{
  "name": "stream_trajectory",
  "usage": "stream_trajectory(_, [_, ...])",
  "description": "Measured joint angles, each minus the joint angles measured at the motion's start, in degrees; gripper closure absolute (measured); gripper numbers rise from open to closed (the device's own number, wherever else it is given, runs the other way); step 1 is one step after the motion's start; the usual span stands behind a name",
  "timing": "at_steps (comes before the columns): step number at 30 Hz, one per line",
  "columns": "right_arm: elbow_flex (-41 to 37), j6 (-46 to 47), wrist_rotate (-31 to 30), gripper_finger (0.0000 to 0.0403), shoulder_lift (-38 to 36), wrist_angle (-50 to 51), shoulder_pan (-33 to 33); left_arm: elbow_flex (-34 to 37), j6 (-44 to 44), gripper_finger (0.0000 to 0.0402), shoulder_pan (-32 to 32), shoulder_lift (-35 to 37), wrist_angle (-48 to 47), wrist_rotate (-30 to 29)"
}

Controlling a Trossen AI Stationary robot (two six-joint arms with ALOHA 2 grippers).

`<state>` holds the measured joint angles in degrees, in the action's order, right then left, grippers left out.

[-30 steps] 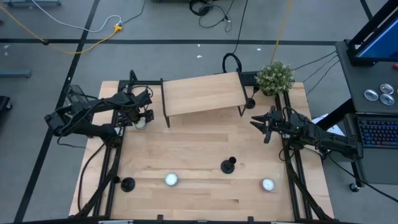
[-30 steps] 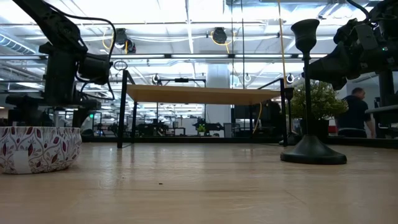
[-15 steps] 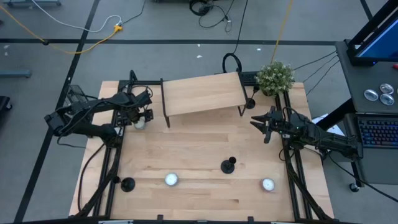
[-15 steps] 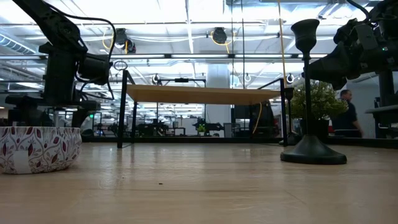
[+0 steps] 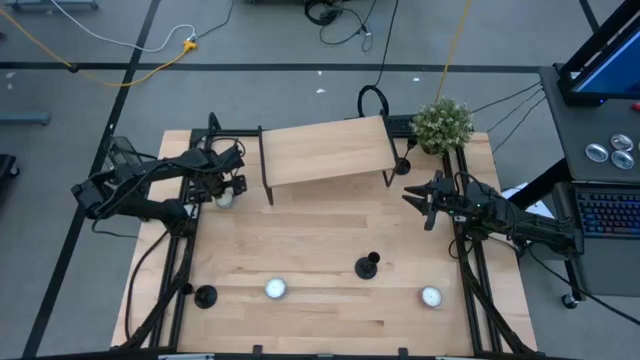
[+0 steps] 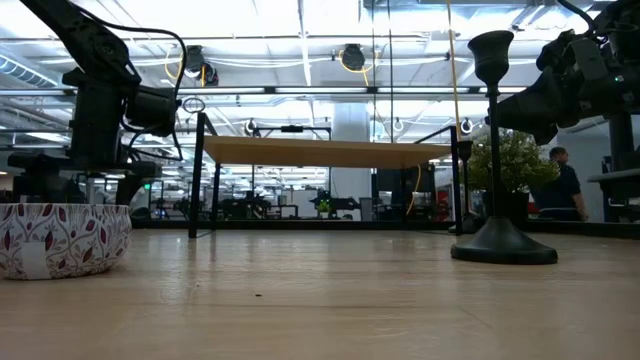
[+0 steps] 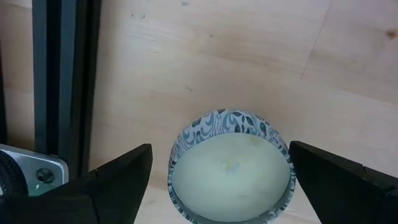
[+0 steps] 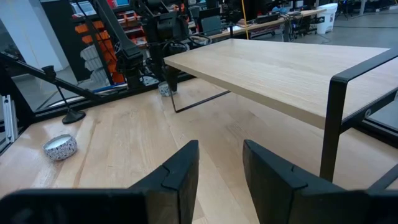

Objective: Pick & Place candle stick holders
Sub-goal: Put the blue patterned scented candle on the shelf

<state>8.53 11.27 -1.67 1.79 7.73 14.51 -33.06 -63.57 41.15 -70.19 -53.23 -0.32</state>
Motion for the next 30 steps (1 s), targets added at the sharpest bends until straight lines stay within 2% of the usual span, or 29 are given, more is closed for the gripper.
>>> stream_trajectory(7, [-0.01,0.0,0.0,0.0287,-0.01,0.0,-0.01,0.0,-1.09,0.0021,-0.18,-0.39,0.02,0.26])
stream_trajectory(17, [-0.01,0.0,-0.02,0.0287,0.0,0.0,0.0,-0.15,-1.33,0.0021,-1.9,-6.07,2.84,0.48])
stream_trajectory(22, [-0.01,0.0,0.0,0.0287,0.01,0.0,0.01,-0.13,-1.45,0.0024,-1.9,-6.29,4.42,0.39])
stream_trajectory(30, [-0.01,0.0,0.0,0.0287,0.0,0.0,-0.01,-0.11,-1.53,0.0104,-1.92,-6.32,4.94,0.5])
